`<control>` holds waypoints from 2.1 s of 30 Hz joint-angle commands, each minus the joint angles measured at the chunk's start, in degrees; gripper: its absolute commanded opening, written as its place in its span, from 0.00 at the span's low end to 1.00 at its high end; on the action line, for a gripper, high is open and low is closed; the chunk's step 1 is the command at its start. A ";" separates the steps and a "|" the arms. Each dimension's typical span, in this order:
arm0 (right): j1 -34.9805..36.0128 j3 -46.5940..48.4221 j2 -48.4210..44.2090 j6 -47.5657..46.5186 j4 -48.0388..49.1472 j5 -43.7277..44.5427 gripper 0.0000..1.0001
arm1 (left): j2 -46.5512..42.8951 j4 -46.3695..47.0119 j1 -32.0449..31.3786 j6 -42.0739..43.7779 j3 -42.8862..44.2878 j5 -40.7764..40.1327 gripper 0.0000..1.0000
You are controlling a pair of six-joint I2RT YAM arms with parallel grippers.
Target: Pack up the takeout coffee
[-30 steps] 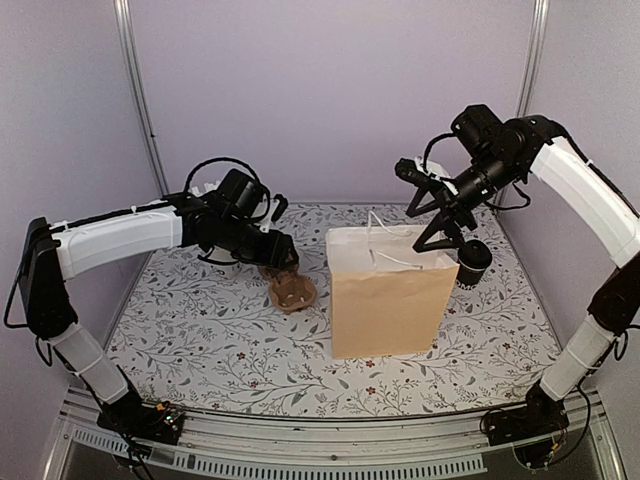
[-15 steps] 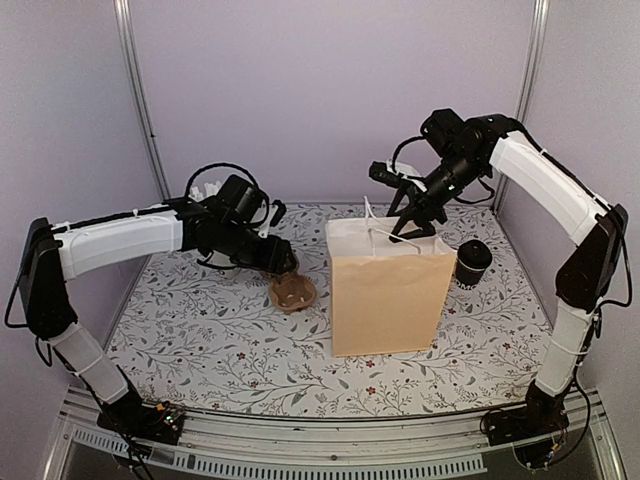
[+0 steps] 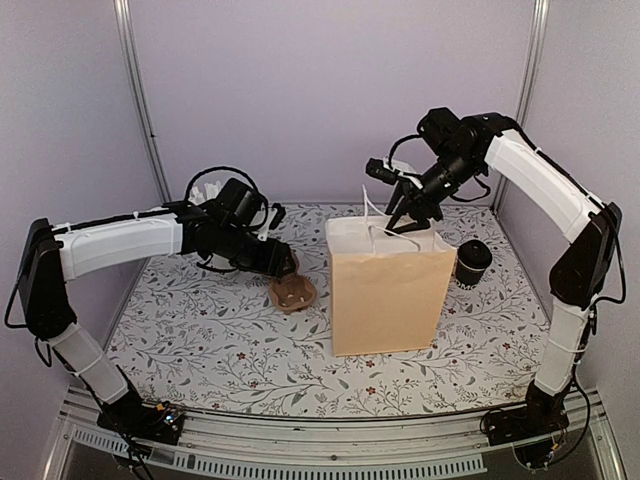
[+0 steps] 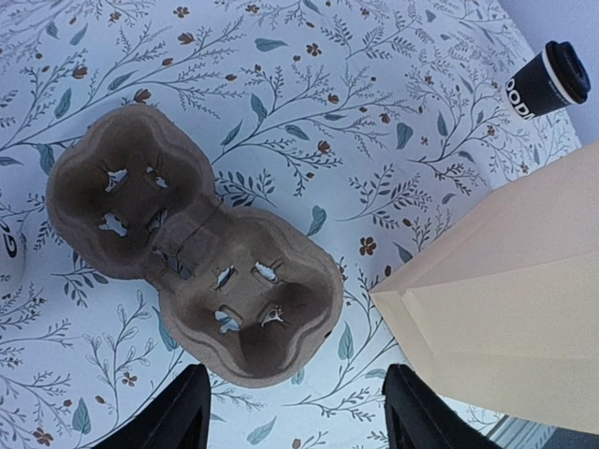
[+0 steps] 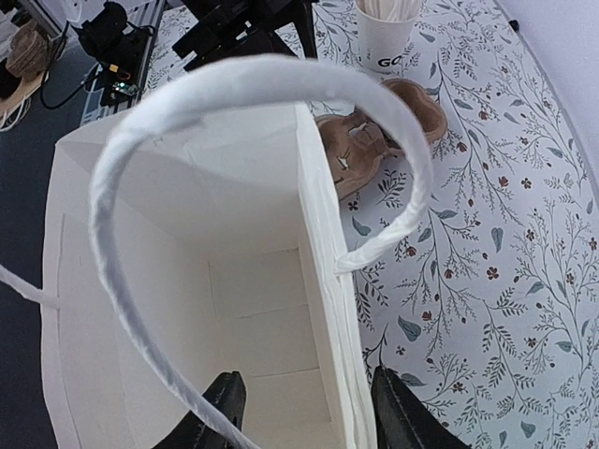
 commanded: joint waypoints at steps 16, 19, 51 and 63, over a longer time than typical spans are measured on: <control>-0.83 0.86 -0.84 1.96 -0.05 -0.35 0.04 | -0.40 1.53 1.05 0.26 -0.65 1.38 0.66; -1.39 0.95 -1.57 2.11 0.64 0.53 0.00 | -0.30 1.32 1.27 0.58 -0.35 1.12 0.66; -3.67 -11.15 -13.12 7.58 22.19 18.14 0.00 | 14.50 -6.40 1.91 -10.07 10.84 1.19 0.44; -3.54 -11.33 -12.99 7.67 21.62 17.50 0.00 | 16.74 -3.68 -0.15 -9.77 4.41 5.71 0.35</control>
